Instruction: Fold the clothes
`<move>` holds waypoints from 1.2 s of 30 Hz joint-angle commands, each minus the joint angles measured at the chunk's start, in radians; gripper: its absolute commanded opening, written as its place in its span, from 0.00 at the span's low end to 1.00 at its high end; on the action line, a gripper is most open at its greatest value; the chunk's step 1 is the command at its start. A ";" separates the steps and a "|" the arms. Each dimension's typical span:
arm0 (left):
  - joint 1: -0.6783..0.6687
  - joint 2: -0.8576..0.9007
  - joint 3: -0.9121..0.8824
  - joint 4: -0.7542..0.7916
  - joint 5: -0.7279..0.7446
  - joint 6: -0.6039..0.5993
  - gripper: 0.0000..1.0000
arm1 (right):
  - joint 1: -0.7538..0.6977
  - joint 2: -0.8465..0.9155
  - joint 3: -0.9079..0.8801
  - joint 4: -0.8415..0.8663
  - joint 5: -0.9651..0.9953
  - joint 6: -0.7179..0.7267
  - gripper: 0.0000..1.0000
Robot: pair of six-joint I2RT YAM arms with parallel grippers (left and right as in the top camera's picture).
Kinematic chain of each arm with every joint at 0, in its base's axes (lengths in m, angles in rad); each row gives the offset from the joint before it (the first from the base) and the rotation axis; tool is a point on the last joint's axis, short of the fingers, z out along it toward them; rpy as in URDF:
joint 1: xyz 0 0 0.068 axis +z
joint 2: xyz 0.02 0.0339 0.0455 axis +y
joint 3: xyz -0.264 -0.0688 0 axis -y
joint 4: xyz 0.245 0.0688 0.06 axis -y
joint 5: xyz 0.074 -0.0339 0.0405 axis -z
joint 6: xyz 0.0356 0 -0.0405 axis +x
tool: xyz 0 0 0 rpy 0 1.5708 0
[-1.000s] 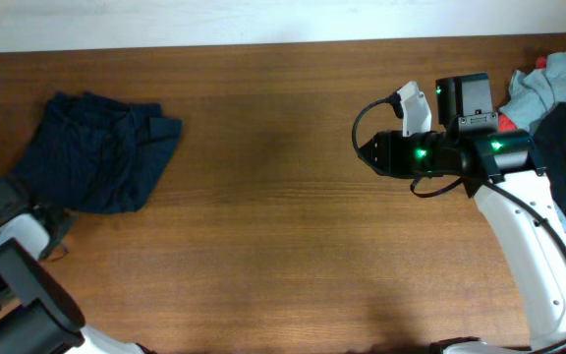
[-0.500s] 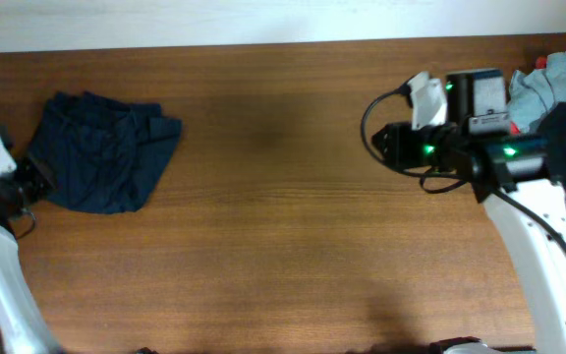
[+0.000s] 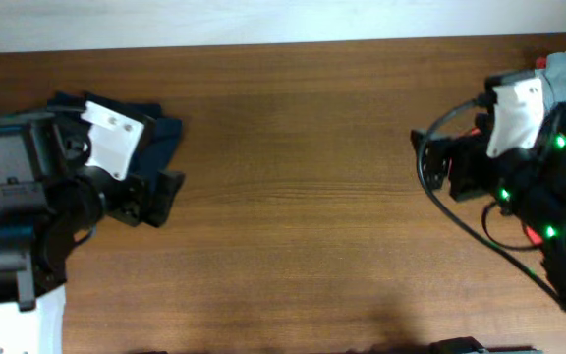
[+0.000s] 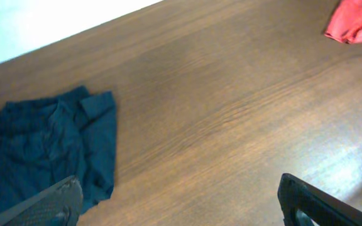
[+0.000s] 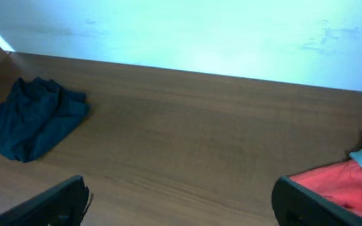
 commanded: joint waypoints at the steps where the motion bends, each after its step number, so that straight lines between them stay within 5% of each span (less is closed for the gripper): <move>1: -0.003 -0.006 0.015 0.000 -0.022 0.021 0.99 | 0.005 -0.009 0.009 -0.008 0.026 -0.004 0.99; 17: -0.003 -0.002 0.015 -0.013 -0.019 0.021 0.99 | 0.020 0.082 0.005 -0.082 0.060 -0.005 0.99; 23: -0.003 -0.002 0.015 -0.013 -0.019 0.021 0.99 | 0.039 -0.029 -0.056 -0.009 0.188 -0.005 0.99; 36: -0.003 -0.002 0.015 -0.013 -0.019 0.021 0.99 | -0.087 -0.745 -0.953 0.357 0.242 0.001 0.99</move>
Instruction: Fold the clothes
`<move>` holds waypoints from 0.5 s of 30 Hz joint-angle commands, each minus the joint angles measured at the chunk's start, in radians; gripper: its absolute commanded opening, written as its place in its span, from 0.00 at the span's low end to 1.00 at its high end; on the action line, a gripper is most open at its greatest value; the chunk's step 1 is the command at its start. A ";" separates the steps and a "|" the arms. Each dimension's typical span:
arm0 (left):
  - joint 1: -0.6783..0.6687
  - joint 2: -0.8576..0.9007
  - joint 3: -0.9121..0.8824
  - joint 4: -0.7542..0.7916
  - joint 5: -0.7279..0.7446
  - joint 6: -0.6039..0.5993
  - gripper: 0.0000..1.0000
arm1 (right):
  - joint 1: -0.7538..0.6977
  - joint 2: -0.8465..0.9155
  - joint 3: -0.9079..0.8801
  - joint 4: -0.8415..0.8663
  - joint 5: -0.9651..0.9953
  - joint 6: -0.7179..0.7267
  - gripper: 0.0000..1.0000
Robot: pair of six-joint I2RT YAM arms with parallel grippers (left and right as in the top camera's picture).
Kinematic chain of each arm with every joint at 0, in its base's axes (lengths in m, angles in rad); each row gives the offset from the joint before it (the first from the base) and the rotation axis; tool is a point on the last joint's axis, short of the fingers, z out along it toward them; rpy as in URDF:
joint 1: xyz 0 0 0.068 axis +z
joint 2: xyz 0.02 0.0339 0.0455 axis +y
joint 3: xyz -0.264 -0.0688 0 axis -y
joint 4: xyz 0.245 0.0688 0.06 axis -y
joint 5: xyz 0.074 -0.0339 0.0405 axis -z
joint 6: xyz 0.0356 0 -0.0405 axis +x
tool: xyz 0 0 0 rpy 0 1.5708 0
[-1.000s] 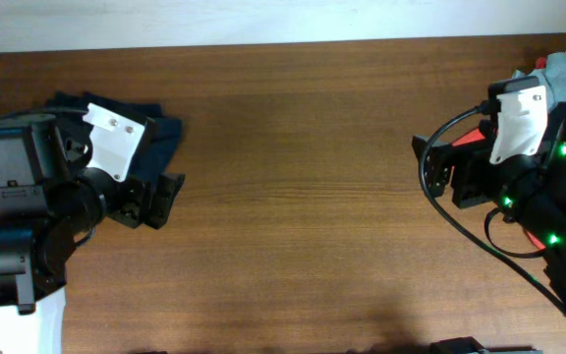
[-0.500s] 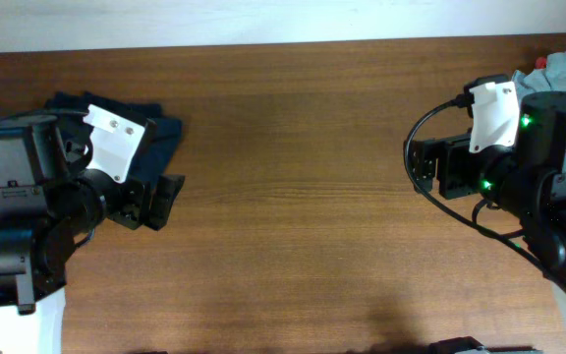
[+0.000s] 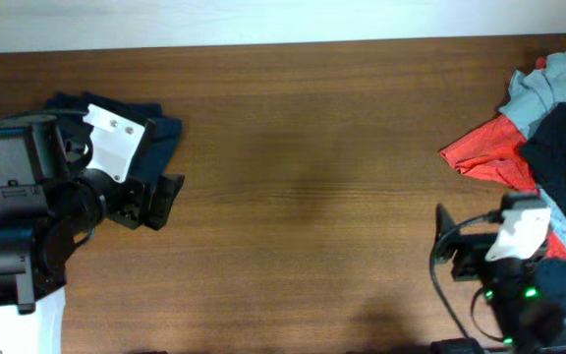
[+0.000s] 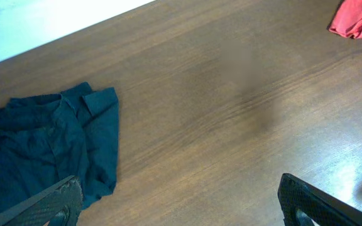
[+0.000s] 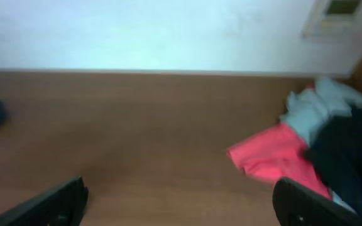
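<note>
A dark blue garment [image 3: 162, 131] lies bunched at the table's far left, half under my left arm; the left wrist view shows it [image 4: 43, 144] at lower left. A pile at the far right holds a red garment [image 3: 489, 152], a grey-blue one [image 3: 548, 84] and a dark one [image 3: 563, 147]. My left gripper [image 3: 165, 197] is open and empty beside the blue garment, its fingers [image 4: 61, 201] wide apart. My right gripper [image 3: 442, 244] is open and empty near the front right, in front of the pile. The red garment [image 5: 275, 157] lies ahead of it to the right.
The brown wooden table [image 3: 303, 177] stretches between the two arms. A pale wall [image 5: 168, 31] runs along its far edge. Something white [image 3: 28, 320] lies at the front left corner under my left arm.
My right arm has moved from over the pile at the far right to the front right of the table, uncovering the pile. My left arm has hardly moved. Both grippers stay open.
</note>
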 commanded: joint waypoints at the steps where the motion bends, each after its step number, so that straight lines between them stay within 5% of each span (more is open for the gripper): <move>1: -0.003 -0.002 0.012 0.002 0.000 0.019 0.99 | -0.023 -0.143 -0.210 0.053 0.011 0.001 0.98; 9: -0.003 -0.002 0.012 0.002 0.000 0.019 0.99 | -0.021 -0.417 -0.577 0.177 -0.027 0.111 0.99; 15: -0.003 -0.002 0.012 0.002 0.000 0.019 0.99 | -0.021 -0.425 -0.693 0.284 -0.037 0.185 0.99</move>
